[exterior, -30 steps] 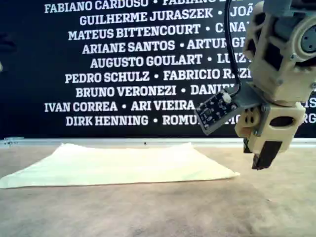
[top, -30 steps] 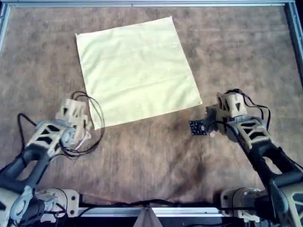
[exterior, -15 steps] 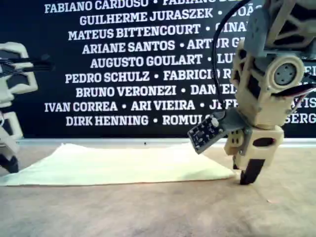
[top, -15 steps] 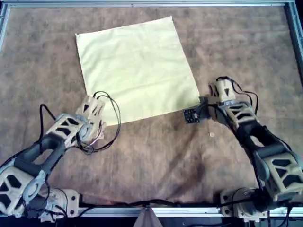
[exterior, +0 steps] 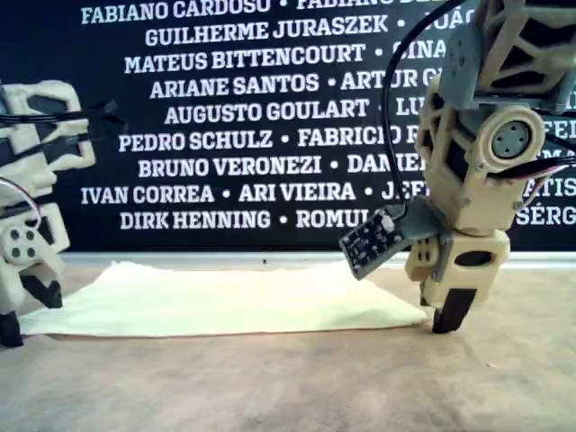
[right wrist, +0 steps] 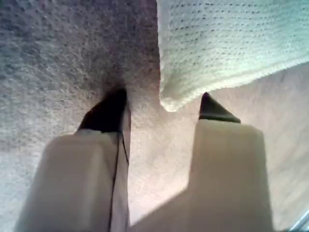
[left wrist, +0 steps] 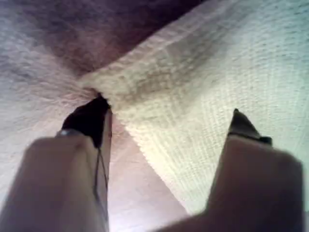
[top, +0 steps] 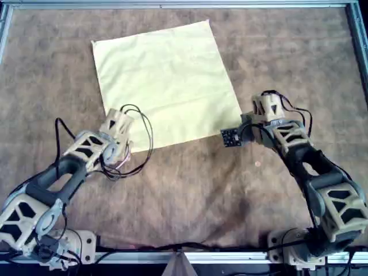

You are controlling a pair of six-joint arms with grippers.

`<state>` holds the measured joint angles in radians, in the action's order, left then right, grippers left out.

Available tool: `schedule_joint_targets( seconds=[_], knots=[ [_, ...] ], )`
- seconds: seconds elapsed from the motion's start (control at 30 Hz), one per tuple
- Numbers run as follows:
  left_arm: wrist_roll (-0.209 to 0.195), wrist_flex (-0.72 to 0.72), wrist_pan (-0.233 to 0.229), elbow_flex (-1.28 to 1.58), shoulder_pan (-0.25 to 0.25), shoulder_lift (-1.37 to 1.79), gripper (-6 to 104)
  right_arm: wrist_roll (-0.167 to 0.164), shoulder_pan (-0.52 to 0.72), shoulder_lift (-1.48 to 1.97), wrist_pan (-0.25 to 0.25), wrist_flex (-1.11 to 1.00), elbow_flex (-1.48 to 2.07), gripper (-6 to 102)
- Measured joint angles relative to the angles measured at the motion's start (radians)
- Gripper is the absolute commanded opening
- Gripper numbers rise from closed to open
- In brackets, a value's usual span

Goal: Fold a cloth

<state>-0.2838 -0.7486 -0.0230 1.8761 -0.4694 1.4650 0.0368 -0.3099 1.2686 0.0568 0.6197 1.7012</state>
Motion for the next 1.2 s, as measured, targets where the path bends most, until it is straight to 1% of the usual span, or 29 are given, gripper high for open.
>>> schedule_joint_targets(
  seconds=[0.13,0.17,0.2,0.23,0.27,0.3,0.57,0.9,1.03,1.07,1.13,1.2],
  knots=[
    [-0.002,0.000,-0.067,-0.023,-0.003,-0.029,85,0.000,-0.017,0.000,0.002,0.000,0.000,59],
    [0.005,0.002,-0.081,-0.032,-0.003,-0.034,85,0.000,-0.026,0.000,0.002,0.000,0.000,59],
    [-0.003,0.002,-0.097,-0.040,-0.003,-0.037,85,0.000,-0.037,0.000,0.002,0.000,0.000,59],
    [0.006,0.005,-0.112,-0.044,-0.003,-0.038,85,0.000,-0.048,0.000,0.002,0.000,0.000,59],
    [0.000,0.006,-0.123,-0.049,-0.003,-0.038,85,0.000,-0.057,0.000,0.002,0.000,0.000,59],
    [0.003,0.006,-0.130,-0.051,-0.003,-0.038,85,0.000,-0.063,0.000,0.002,-0.009,0.000,58],
    [0.006,0.006,-0.138,-0.060,-0.003,-0.040,84,0.000,-0.074,-0.064,0.005,-0.127,-0.003,57],
    [0.008,0.006,-0.143,-0.084,-0.003,-0.054,84,0.000,-0.074,-0.115,0.008,-0.138,-0.092,57],
    [0.008,0.006,-0.143,-0.086,-0.003,-0.055,84,0.000,-0.071,-0.118,0.000,-0.138,-0.092,57],
    [0.008,0.006,-0.143,-0.086,-0.003,-0.055,84,0.000,-0.071,-0.118,0.000,-0.138,-0.092,56],
    [0.009,0.006,-0.143,-0.086,-0.003,-0.055,83,0.000,-0.071,-0.118,0.000,-0.138,-0.092,50],
    [0.009,0.006,-0.143,-0.086,-0.003,-0.055,81,0.000,-0.071,-0.118,0.000,-0.138,-0.092,40]
  ],
)
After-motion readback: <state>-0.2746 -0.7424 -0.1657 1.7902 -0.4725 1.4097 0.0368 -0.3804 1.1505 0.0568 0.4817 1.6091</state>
